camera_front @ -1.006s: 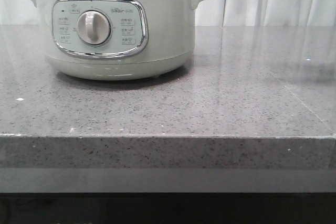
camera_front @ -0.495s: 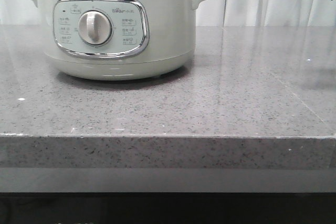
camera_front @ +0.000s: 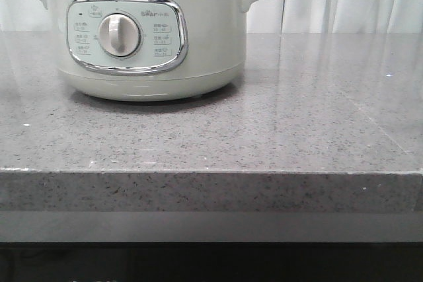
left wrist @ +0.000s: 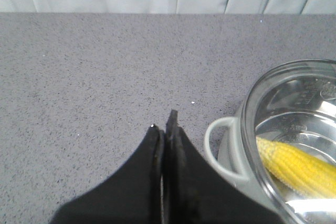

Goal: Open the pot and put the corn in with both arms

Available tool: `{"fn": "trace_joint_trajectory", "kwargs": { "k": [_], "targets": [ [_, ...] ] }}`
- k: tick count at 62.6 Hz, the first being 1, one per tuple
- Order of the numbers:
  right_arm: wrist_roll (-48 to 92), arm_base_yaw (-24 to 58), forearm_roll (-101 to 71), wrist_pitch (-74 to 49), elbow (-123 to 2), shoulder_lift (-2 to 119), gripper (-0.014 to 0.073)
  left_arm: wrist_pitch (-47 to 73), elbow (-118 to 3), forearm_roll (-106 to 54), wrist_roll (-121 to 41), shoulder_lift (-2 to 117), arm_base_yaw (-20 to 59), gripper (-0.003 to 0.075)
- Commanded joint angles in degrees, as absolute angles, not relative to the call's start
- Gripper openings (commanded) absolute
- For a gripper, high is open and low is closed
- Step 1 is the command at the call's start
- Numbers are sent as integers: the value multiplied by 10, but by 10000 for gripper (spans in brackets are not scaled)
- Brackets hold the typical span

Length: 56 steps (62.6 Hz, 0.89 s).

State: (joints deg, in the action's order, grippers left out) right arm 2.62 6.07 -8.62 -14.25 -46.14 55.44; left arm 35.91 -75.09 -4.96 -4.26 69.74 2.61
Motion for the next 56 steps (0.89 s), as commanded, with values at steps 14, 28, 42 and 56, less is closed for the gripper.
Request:
{"fn": "trace_joint_trajectory", "kwargs": {
  "k": [14, 28, 42, 56],
  "targets": [
    [28, 62, -90, -39, -391, 451, -121, 138, -474, -56, -44, 480, 25, -20],
    [28, 62, -90, -18, -331, 387, -121, 103, -344, -50, -44, 357, 25, -20],
    [28, 62, -90, -23, -295, 336, -121, 120, -276, -50, -44, 256, 25, -20],
    [28, 62, -90, -18, -285, 325, -121, 120, -257, -50, -44, 219, 25, -20]
  ]
}}
